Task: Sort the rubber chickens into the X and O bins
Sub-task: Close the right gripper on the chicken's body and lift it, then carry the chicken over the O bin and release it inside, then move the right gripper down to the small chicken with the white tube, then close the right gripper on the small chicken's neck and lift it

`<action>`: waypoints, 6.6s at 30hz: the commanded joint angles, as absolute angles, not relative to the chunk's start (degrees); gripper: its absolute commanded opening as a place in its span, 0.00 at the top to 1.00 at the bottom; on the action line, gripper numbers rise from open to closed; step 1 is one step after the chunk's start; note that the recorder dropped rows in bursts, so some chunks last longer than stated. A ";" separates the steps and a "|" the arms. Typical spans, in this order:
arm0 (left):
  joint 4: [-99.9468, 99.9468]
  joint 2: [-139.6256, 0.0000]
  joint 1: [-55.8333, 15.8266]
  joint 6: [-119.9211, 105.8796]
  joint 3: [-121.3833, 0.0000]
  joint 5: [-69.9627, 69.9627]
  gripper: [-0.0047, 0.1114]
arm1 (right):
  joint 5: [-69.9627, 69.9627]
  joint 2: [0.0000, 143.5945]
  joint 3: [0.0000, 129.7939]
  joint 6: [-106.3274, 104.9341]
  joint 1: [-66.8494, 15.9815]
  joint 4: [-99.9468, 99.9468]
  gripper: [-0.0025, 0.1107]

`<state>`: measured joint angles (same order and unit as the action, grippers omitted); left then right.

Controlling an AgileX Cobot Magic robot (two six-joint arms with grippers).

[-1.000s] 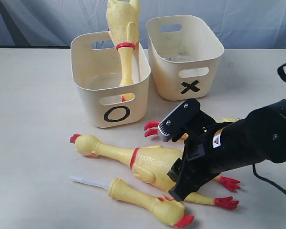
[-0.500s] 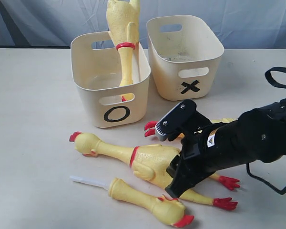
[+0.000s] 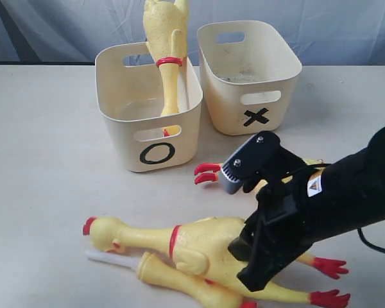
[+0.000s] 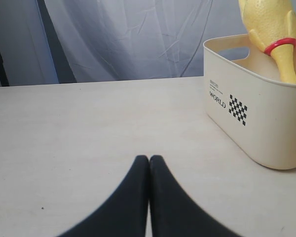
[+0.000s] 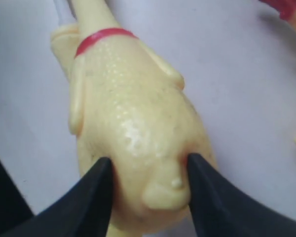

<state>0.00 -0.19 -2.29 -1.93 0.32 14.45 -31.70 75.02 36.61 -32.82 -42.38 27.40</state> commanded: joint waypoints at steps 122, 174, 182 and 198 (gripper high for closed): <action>0.00 0.00 -2.46 -1.56 0.00 13.70 0.96 | -47.50 95.03 56.65 -38.96 -51.46 21.23 0.58; 0.00 0.00 -2.46 -1.56 0.00 13.70 0.96 | -29.93 103.50 56.65 -37.24 -59.46 21.64 0.58; 0.00 0.00 -2.46 -1.56 0.00 13.70 0.96 | -29.66 103.43 56.65 -35.71 -59.46 20.44 0.58; 0.00 0.00 -2.46 -1.56 0.00 13.70 0.96 | -25.48 109.41 56.65 -34.93 -59.46 21.50 0.59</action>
<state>0.00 -0.19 -2.29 -1.93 0.32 14.45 -26.72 108.96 56.76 -35.26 -59.57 21.39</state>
